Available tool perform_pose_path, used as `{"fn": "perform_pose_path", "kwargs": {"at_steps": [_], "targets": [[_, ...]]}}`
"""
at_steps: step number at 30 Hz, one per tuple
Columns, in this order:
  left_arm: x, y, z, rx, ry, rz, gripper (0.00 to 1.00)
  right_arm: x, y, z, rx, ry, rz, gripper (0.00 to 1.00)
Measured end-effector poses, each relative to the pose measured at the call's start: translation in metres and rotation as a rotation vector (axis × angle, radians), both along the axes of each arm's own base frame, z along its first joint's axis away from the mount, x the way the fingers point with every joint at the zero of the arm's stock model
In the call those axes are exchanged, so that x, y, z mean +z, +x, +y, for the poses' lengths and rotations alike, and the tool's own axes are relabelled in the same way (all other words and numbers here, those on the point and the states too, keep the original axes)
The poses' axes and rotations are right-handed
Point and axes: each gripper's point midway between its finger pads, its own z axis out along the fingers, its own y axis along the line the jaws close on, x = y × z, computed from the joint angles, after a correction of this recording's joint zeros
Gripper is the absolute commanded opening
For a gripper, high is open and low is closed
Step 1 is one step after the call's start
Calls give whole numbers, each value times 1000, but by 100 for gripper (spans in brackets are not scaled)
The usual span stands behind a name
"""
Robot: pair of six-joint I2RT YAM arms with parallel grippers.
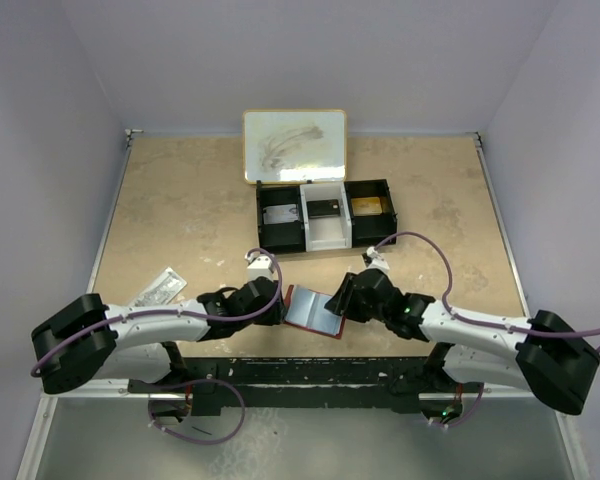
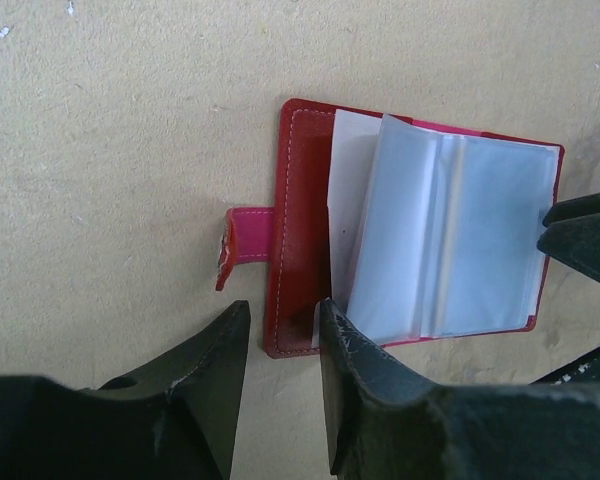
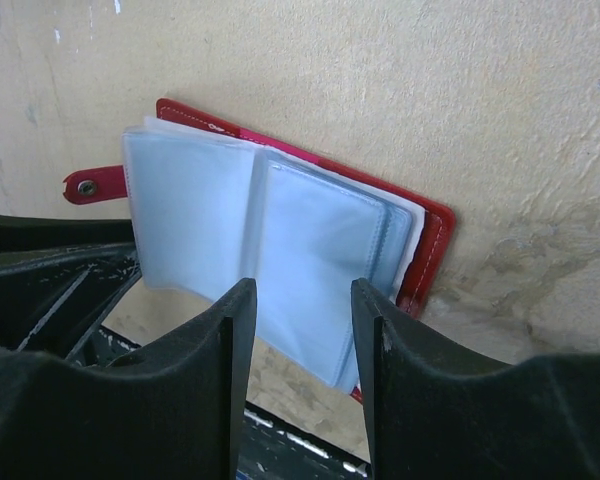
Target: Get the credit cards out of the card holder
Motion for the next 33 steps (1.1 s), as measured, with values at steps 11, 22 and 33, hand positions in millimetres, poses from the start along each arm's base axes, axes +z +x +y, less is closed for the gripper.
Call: {"fn": "perform_pose_path", "kwargs": {"at_steps": [11,22,33], "targets": [[-2,0,0,4,1,6,33,2,-3,-3,-6,8,4,45],[-7,-1,-1,1,12,12,18,-8,-2,3,-6,24,19,44],[-9,2,-6,-1,4,5,12,-2,-1,11,26,63,-4,41]]}}
